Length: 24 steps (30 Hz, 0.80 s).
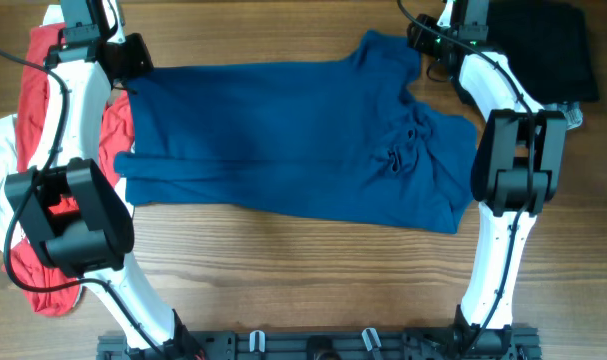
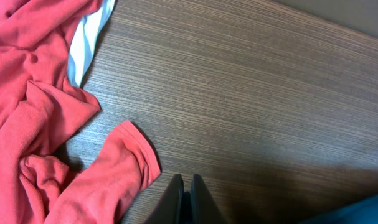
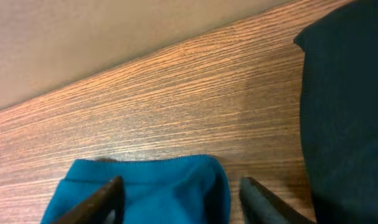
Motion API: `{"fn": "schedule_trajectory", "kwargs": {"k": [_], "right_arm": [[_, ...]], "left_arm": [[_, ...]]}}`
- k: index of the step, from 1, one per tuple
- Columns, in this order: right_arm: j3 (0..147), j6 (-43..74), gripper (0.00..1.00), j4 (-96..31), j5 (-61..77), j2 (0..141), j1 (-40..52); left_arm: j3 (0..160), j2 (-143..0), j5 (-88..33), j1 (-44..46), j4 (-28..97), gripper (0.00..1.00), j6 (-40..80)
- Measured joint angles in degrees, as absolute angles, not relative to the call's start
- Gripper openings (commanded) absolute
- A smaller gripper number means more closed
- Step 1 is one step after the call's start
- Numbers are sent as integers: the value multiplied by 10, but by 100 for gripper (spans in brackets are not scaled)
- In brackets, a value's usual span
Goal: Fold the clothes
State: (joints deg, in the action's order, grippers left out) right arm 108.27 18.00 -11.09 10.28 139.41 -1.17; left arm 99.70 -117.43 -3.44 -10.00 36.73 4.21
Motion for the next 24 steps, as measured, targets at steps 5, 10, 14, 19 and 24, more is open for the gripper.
{"fn": "schedule_trajectory", "kwargs": {"k": [5,10,14,19,24], "right_arm": [[1083,190,42,-80,103,1423,-12],[1083,202,28,-62,103,1436,-12],[1083,213,4,-51,105,1436,-12],[1098,218,4,-89,122,1436,-12],[1170,190,4,-201,126,1435,-12]], "left_arm": [[997,-1174,-27,-100,367,4,42],[997,-1174,-23,-100,367,4,42],[997,-1174,-14,-100,367,4,42],[997,-1174,-13,-100,362,4,42],[997,-1174,-11,-100,349,4,42]]}}
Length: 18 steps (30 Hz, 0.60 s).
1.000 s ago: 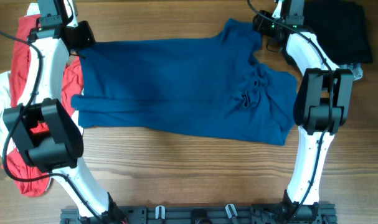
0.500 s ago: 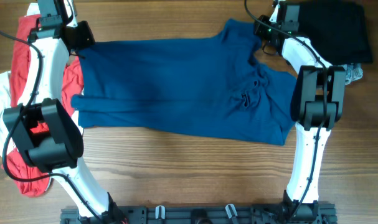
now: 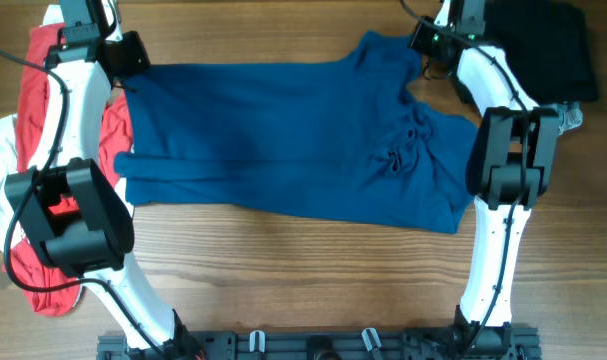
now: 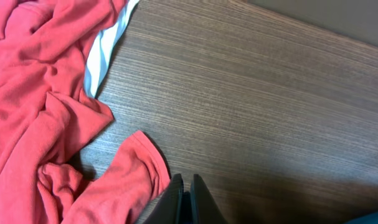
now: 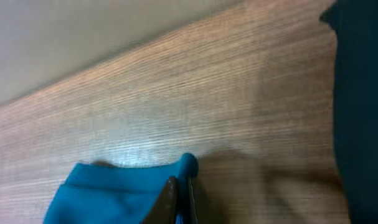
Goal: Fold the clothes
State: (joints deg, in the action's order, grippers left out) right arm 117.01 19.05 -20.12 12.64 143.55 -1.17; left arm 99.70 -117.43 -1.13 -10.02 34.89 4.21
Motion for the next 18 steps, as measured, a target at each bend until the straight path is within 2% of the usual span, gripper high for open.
{"fn": "schedule_trajectory", "kwargs": {"k": [4,9,13,18], "right_arm": [[1217,156,4,-308,126,1410,-12],[1228,120,4,-405,127,1306,-14],[1233,95,4,-478,127,1218,-15],[1241,86,4,-630,127,1158,-16]], "left_arm": [[997,-1174,-11,-103,348,4,42],[997,-1164,-11,-118,361,4,42],[997,-1111,-11,-125,379,4,42],[997,-1056,-11,-126,445,4,42]]}}
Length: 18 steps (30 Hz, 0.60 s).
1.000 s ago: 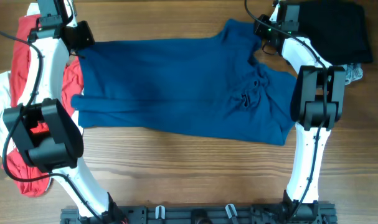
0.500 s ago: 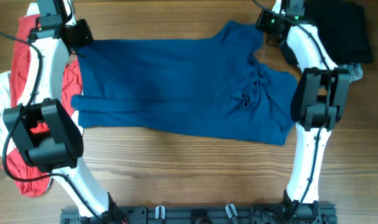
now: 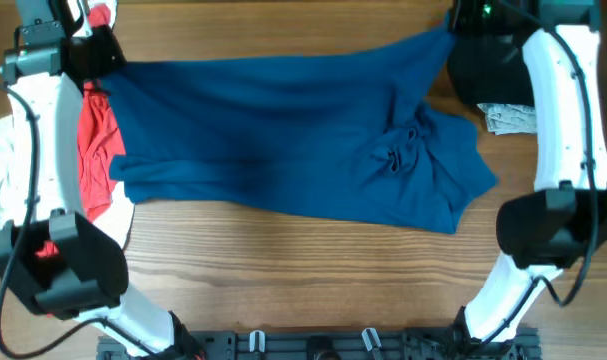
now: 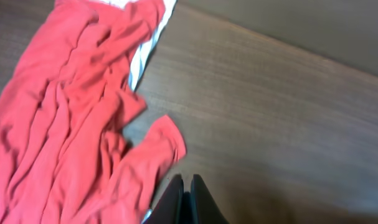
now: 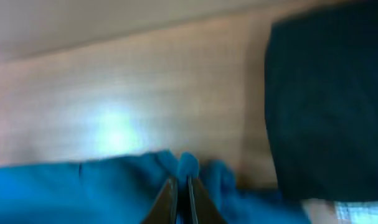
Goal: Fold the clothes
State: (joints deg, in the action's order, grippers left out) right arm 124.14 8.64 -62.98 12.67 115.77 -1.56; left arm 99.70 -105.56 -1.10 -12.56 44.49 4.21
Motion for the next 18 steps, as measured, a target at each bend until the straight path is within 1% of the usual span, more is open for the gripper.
{"fn": "schedule_trajectory", "kwargs": {"k": [5,10,13,18], "right_arm": [[1243,84,4,-800,127,1148,-16],[1242,94,4,-900,122,1148,-16],[1225,110,4,-917,103,1148,-16],[1115,126,4,-893,87,1148,-16]], "left_arm": [[997,-1052,-1,-126,550,4,42],[997,-1052,8,-134,628,4,42],[997,-1052,11,-144,670,4,51],[972,-1052,13,-150,698,4,62]]}}
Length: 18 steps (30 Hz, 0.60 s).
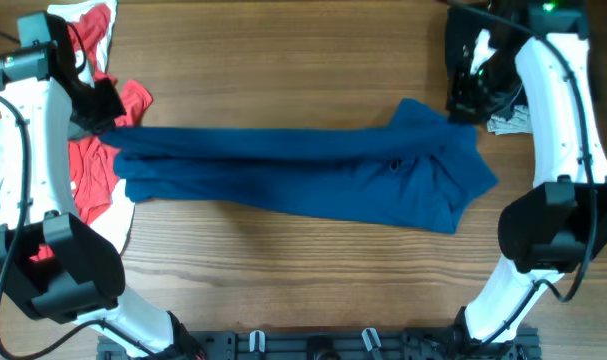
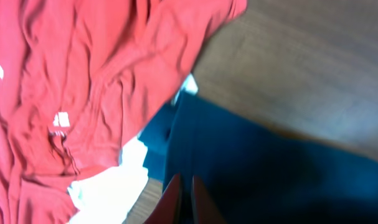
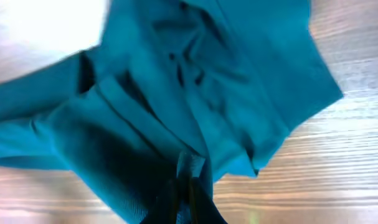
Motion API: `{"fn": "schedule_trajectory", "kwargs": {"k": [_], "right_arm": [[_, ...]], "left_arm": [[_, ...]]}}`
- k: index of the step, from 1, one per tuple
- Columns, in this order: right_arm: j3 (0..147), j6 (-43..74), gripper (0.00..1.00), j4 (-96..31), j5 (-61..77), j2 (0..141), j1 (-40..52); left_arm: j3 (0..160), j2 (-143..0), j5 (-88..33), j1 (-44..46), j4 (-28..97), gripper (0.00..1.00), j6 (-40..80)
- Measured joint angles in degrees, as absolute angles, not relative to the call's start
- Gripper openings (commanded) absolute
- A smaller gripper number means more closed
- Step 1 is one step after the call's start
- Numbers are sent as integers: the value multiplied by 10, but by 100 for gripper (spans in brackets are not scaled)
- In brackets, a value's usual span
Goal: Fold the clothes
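A blue shirt (image 1: 283, 170) lies across the table as a long band, its far edge brought over toward the near edge. My left gripper (image 1: 101, 118) is shut on its left far corner (image 2: 195, 168), held above red clothes. My right gripper (image 1: 461, 108) is shut on the shirt's right far edge (image 3: 190, 167), with bunched blue cloth (image 3: 195, 81) spread below it. The right end of the shirt fans out wider with a wrinkled knot (image 1: 398, 160).
A pile of red clothes (image 1: 93, 150) and white cloth lies at the left edge, under the shirt's left end. A folded black garment (image 1: 473, 40) and a small grey-white cloth (image 1: 508, 120) sit at the far right corner.
Both grippers have moved toward the near side with the shirt's far edge. The shirt, spread wide before, is now doubled into a narrow band. The red pile shows more at the far left.
The shirt lay flat; my left gripper was shut at its far left corner and the right gripper open around the far right corner. The right gripper then shut on it. Both corners were raised and stretched apart, and now lie over the near half.
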State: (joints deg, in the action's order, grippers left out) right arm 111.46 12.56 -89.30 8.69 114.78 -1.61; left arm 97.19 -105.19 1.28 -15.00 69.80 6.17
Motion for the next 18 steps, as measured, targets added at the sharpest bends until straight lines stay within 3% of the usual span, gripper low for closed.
{"fn": "schedule_trajectory", "kwargs": {"k": [2,3,4,5,6,8,9,11,16,18], "right_arm": [[1066,128,4,-869,85,1148,-16],[1053,130,4,-860,85,1148,-16],[1036,131,4,-851,85,1148,-16],[1019,132,9,-843,85,1148,-16],[1002,132,14,-837,84,1148,-16],[984,135,27,-830,83,1148,-17],[981,135,29,-830,83,1148,-17],[980,134,30,-828,83,1148,-21],[980,119,37,-826,83,1146,-53],[980,108,46,-825,84,1137,-76]], "left_arm": [[939,-1052,13,-150,698,6,63],[921,-1052,15,-150,694,14,63],[907,-1052,15,-150,690,27,64],[888,-1052,15,-150,684,41,63],[864,-1052,17,-150,677,48,66],[840,-1052,17,-150,668,79,64],[828,-1052,17,-150,662,88,66],[820,-1052,17,-150,658,96,67],[819,-1052,17,-150,638,98,68],[819,-1052,17,-150,634,100,70]]}}
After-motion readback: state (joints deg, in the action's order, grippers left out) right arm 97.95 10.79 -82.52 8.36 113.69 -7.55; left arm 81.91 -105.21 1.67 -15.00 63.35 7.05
